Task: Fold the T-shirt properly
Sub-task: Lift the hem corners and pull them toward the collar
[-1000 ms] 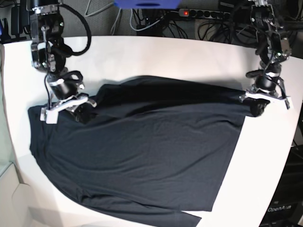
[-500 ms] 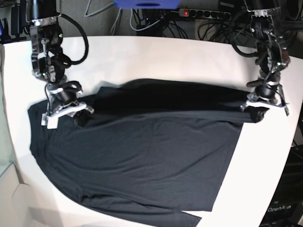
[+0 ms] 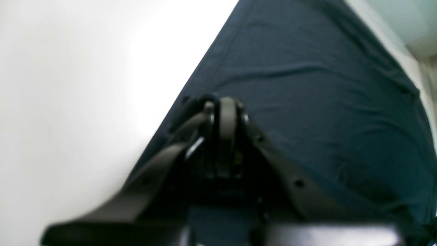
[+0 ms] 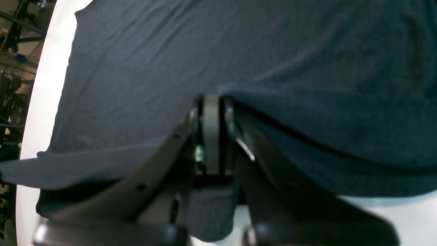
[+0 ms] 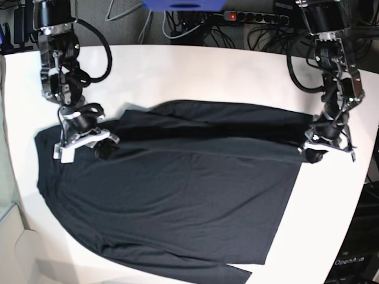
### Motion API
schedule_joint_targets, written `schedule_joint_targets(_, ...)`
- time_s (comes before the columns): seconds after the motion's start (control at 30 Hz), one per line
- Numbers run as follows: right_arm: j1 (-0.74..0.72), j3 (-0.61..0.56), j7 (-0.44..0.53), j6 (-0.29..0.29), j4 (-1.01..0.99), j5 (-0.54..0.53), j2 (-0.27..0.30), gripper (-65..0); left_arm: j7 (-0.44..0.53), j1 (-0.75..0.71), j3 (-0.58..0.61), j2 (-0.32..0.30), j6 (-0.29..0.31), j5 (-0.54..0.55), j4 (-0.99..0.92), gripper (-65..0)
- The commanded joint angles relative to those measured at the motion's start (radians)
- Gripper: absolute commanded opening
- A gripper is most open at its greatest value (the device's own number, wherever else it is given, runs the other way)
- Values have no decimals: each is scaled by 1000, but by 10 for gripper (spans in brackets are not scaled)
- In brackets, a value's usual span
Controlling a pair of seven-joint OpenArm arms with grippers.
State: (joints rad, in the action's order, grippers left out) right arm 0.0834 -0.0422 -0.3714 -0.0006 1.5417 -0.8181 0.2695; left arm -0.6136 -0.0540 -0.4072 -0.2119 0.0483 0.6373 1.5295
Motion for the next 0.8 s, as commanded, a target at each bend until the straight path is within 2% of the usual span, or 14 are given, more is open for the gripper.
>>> schedule_joint_targets(0.0,-15,5,21,6,7,-8,9,-650,16,24,-6,-1,8,6,10,-650)
schedule_joint_targets(0.3,-15,5,22,6,-4,-8,7,-650,14,39,-6,2,6,6,-40,-650)
schedule_joint_targets(0.47,-15,5,22,6,-4,-8,6,-650,14,65,-6,-1,-110,16,-80,-650)
schedule_joint_targets(0.6,-15,3,22,6,-4,-8,6,-650,14,84,3,2,-147,16,-83,-650)
schedule_joint_targets(0.67,-15,-2,22,6,-4,-8,6,-650,11,112,4,2,-147,16,-85,-610)
schedule_joint_targets(0.77,-15,-2,22,6,-4,-8,6,-650,-44,161,4,4,-147,13,-132,-486)
